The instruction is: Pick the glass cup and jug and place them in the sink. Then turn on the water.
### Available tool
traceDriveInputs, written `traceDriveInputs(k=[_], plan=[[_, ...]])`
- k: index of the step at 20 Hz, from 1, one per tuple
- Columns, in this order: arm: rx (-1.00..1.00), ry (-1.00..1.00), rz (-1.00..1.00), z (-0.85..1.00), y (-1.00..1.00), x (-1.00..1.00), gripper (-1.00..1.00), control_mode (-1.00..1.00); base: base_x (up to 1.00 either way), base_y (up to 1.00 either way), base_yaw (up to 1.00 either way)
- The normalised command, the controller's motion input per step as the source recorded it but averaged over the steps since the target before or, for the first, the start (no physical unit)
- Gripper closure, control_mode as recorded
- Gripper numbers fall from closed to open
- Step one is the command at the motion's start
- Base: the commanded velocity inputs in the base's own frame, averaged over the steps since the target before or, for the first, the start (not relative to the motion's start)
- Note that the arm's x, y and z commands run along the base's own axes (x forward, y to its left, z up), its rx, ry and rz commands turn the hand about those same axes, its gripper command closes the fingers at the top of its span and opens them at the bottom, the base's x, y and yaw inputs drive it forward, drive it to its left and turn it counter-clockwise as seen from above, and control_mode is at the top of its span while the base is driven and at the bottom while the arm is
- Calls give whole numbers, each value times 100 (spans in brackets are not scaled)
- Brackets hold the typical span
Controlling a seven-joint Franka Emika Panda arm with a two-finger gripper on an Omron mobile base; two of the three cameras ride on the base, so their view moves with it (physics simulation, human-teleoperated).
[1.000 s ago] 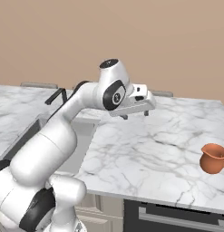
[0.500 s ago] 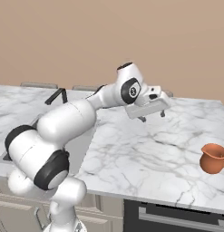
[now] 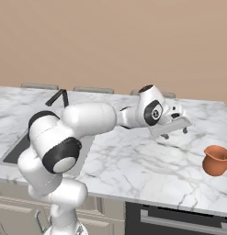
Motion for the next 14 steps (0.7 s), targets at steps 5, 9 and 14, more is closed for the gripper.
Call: traceDriveInputs(k=[5, 9, 14], plan=[[0, 1, 0, -13, -76, 6, -100, -100, 0, 0, 0], [0, 0, 0, -35, -60, 8, -100, -100, 0, 0, 0], [0, 0, 0, -34, -42, 3, -100, -100, 0, 0, 0]])
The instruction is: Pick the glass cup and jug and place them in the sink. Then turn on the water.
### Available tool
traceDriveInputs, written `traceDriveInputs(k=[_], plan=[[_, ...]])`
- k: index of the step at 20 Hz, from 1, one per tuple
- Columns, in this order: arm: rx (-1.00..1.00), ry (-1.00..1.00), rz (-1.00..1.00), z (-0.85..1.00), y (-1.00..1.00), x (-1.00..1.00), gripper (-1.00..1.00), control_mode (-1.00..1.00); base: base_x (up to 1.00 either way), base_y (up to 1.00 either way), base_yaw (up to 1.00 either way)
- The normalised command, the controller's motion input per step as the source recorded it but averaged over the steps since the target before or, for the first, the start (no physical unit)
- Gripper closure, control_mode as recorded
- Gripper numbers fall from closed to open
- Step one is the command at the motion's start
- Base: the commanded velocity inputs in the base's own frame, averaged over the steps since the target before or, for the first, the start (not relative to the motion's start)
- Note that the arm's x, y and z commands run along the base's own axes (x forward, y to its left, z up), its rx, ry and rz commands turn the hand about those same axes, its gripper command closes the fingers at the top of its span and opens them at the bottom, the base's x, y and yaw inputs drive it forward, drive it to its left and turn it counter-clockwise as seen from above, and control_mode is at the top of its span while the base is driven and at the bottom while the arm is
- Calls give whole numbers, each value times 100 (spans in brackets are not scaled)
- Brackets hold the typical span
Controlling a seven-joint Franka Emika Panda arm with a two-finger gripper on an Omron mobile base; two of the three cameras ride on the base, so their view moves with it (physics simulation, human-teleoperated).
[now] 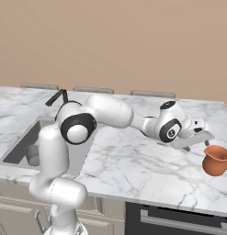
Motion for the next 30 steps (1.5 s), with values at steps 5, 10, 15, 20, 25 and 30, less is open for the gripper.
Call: traceDriveInputs(k=[5, 10, 15, 20, 25, 30], plan=[[0, 0, 0, -20, -32, 1, -100, -100, 0, 0, 0], [0, 0, 0, -21, -21, 4, -100, -100, 0, 0, 0], [0, 0, 0, -24, -19, 4, -100, -100, 0, 0, 0], [0, 0, 0, -18, -16, 23, -100, -100, 0, 0, 0], [0, 0, 2, -12, 0, 32, -100, -100, 0, 0, 0], [0, 0, 3, -12, 0, 15, 100, -100, 0, 0, 0]])
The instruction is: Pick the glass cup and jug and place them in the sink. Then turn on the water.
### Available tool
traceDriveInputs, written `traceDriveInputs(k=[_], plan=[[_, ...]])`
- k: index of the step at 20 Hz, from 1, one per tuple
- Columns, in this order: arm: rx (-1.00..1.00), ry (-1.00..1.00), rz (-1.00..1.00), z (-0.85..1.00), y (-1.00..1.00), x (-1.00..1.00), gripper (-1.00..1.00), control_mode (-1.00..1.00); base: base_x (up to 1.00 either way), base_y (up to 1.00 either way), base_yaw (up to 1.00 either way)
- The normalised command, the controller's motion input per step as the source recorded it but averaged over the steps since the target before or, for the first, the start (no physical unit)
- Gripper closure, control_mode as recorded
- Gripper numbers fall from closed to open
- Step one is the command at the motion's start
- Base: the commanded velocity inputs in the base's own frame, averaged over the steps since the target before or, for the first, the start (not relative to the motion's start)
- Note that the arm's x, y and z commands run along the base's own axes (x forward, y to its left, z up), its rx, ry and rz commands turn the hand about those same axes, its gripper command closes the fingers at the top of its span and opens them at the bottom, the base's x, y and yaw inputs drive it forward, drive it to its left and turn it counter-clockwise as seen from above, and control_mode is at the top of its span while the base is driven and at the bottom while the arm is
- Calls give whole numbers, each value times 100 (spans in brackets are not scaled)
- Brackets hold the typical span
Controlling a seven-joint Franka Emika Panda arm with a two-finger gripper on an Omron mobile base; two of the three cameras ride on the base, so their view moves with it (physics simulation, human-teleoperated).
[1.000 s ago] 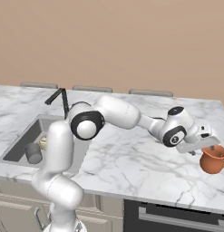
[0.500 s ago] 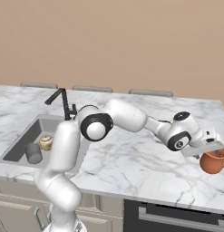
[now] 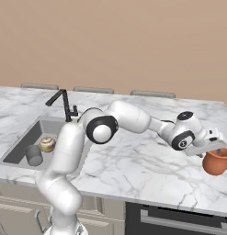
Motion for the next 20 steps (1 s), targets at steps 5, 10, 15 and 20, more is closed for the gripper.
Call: traceDriveInputs(k=[5, 10, 15, 20], plan=[[0, 2, 0, -12, 0, 0, 100, -100, 0, 0, 0], [1, -1, 0, -1, 3, -35, 100, -100, 0, 0, 0], [5, -2, 6, 28, 54, -23, 100, -100, 0, 0, 0], [8, 0, 21, 38, 95, -5, 100, -100, 0, 0, 0]])
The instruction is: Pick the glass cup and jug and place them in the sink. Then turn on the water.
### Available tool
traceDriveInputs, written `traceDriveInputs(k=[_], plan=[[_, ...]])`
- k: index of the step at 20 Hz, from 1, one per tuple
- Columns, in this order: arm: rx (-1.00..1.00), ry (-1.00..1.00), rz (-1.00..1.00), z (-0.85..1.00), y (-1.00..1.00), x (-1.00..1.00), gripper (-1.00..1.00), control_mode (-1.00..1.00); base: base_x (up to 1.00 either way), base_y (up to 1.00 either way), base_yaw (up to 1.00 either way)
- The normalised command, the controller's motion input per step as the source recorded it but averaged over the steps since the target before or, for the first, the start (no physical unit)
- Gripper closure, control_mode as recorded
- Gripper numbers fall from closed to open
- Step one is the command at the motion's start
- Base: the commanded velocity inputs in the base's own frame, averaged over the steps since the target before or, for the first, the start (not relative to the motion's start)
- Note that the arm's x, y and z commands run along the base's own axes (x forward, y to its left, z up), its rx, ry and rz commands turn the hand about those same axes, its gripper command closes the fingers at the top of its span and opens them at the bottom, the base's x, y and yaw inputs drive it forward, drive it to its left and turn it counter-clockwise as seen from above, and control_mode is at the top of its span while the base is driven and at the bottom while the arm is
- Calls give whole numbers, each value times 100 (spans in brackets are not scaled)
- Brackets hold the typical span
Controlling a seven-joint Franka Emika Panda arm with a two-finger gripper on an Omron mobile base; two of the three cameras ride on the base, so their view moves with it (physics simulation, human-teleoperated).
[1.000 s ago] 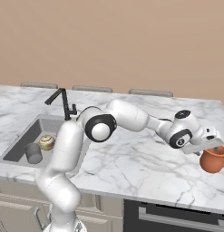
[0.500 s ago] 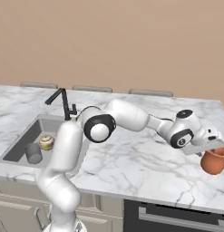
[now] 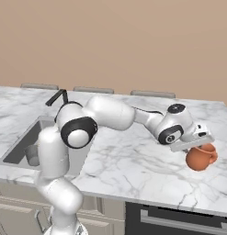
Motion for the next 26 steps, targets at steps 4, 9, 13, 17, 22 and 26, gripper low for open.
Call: traceDriveInputs(k=[4, 9, 13, 17, 22, 26], plan=[[3, 0, 25, 32, 100, -1, 100, -100, 0, 0, 0], [0, 1, 24, 13, 100, -4, 100, -100, 0, 0, 0], [6, 6, 25, 10, 100, -4, 100, -100, 0, 0, 0], [13, 12, 22, 8, 99, -1, 100, -100, 0, 0, 0], [9, 11, 21, 12, 100, 0, 100, -100, 0, 0, 0], [3, 10, 20, 8, 100, 0, 100, -100, 0, 0, 0]])
